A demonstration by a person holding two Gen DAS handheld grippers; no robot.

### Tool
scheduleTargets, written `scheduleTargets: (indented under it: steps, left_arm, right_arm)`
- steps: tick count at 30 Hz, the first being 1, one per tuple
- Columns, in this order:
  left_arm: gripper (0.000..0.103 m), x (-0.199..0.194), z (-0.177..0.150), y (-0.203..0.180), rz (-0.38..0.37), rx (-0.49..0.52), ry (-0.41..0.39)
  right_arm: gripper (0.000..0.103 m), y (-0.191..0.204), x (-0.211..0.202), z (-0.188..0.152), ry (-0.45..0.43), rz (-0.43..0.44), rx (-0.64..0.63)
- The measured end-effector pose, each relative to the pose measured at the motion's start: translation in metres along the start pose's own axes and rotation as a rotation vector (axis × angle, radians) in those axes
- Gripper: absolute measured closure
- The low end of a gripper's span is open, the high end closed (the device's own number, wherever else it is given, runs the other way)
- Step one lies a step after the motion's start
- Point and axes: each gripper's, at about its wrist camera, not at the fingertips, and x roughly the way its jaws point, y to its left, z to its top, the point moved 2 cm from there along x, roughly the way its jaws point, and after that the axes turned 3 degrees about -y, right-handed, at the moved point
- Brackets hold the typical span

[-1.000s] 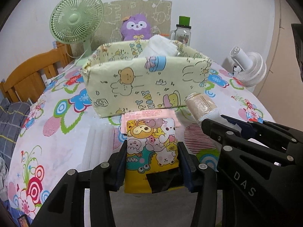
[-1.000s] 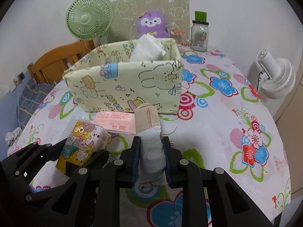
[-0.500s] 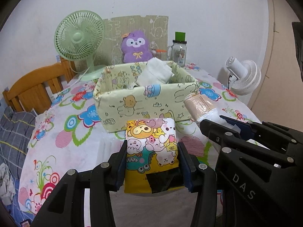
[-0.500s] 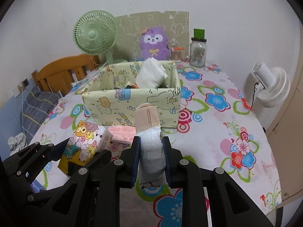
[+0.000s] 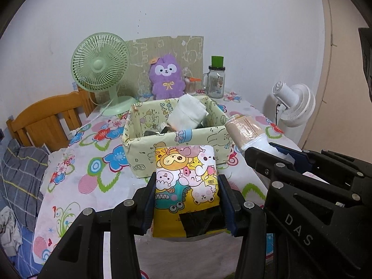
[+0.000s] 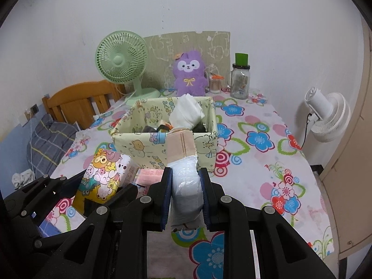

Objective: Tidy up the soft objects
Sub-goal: 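Lift the rolled towel and yellow cartoon pack and carry them toward the yellow box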

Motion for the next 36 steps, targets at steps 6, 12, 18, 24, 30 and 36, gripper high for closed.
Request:
scheduleTargets:
  steps: [6, 12, 18, 24, 30, 36]
  left_arm:
    - [0.053, -0.011, 0.007, 0.001, 0.003, 0.001, -0.023]
    - [0.054, -0.020, 0.015, 0.002, 0.006, 0.003, -0.044]
    - [0.054, -0.026, 0.023, 0.004, 0.011, 0.001, -0.063]
    - [0.054, -0.030, 0.032, 0.008, 0.017, -0.002, -0.077]
    - [0.054, -0.029, 0.039, 0.012, 0.018, -0.003, -0.083]
    - [0.054, -0.026, 0.046, 0.016, 0.020, -0.006, -0.085]
  right_arm:
    - [0.077, 0.003, -0.011, 0.007, -0.021, 0.001, -0.007]
    - [0.077, 0.006, -0.020, 0.016, -0.042, 0.001, -0.014]
    - [0.077, 0.009, -0.026, 0.025, -0.060, 0.004, -0.020]
    - [0.077, 0.012, -0.029, 0.034, -0.074, 0.010, -0.020]
    - [0.077, 0.015, -0.028, 0.040, -0.079, 0.011, -0.022]
    - [0.077, 0.018, -0.024, 0.051, -0.080, 0.013, -0.024]
